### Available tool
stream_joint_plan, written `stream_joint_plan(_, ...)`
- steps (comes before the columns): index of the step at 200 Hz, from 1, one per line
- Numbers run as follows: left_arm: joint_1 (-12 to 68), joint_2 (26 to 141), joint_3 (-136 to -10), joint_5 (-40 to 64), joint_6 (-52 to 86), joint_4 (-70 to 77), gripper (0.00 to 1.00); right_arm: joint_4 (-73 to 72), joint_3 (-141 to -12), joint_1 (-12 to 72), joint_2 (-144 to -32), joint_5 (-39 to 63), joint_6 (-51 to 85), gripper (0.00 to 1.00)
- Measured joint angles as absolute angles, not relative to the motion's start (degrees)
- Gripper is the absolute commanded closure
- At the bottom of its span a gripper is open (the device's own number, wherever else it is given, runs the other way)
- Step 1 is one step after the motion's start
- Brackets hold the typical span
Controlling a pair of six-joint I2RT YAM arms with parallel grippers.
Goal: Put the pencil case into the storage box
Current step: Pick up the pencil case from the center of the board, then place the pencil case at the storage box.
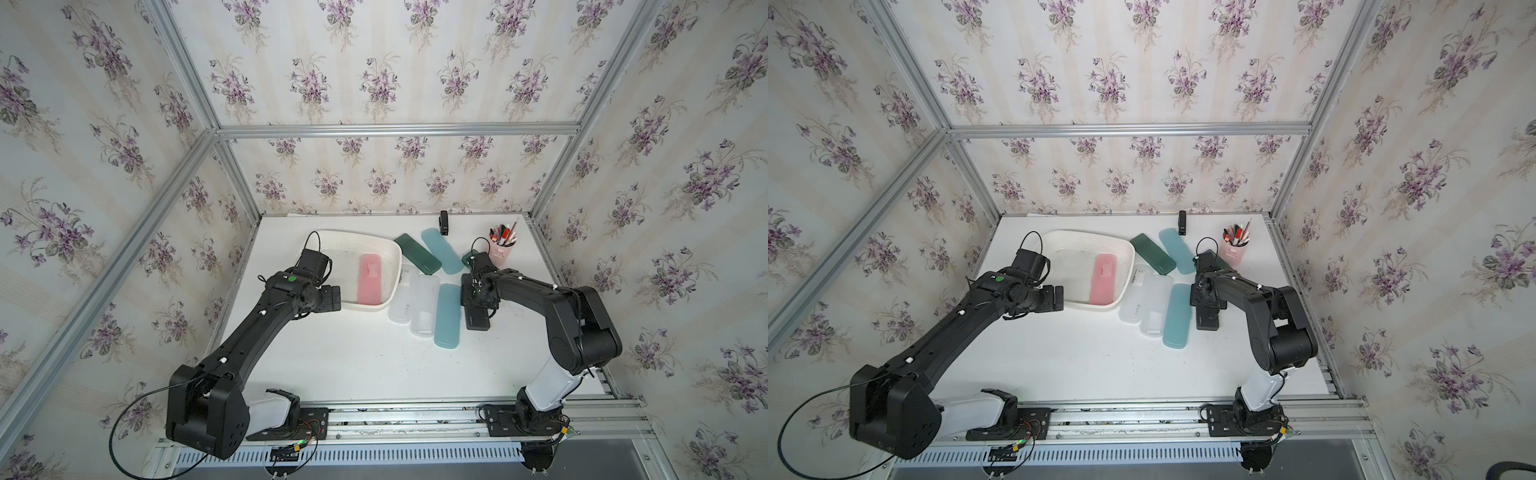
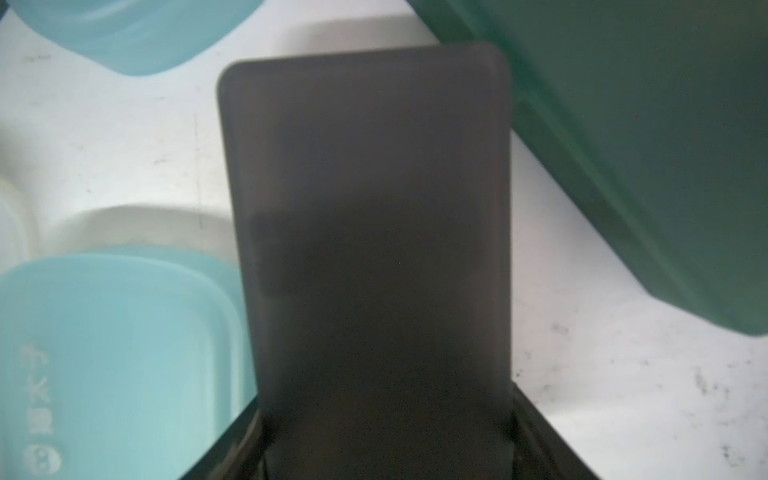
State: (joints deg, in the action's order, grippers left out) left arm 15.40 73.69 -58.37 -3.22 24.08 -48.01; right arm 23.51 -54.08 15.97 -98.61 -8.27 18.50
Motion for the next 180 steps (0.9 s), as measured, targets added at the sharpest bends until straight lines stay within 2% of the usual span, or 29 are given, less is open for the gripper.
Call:
stream_joint_plan(29, 15.40, 73.69, -58.26, -3.27, 24.08, -47.81, 0.00, 24.84, -53.12, 15.73, -96.31, -6.76, 19.05, 0.38)
stream_joint_plan(61, 15.40, 73.69, -58.30, -3.44, 24.05, -47.86, 0.00, 29.32, -54.39, 15.97, -87.57, -4.47, 21.32, 0.39)
stream_joint_plan(81, 15.40, 73.80, -59.18, -3.81, 24.05, -47.94, 0.00, 30.72, -57.95, 19.07, -82.52, -2.90, 24.14, 0.39)
stream_joint_plan(98, 15.31, 74.26, -60.40, -4.36, 24.08, -48.31, 0.00, 31.22, -63.18, 24.34, -82.46, -1.50, 26.81, 0.40)
stream_joint_plan(115, 15.00, 74.85, -61.84, -4.56, 24.43, -48.38, 0.00, 31.14, -70.78, 30.15, -86.41, -0.49, 29.39, 0.40)
stream_joint_plan(143, 14.66, 75.09, -64.23, -4.78, 25.12, -48.86, 0.00, 30.26, -88.97, 39.42, -101.27, 0.80, 32.18, 0.40)
stream_joint_plan(180, 13.39, 74.67, -65.69, -5.63, 25.52, -50.63, 0.00, 30.04, -112.42, 45.34, -120.81, 2.42, 34.68, 0.40)
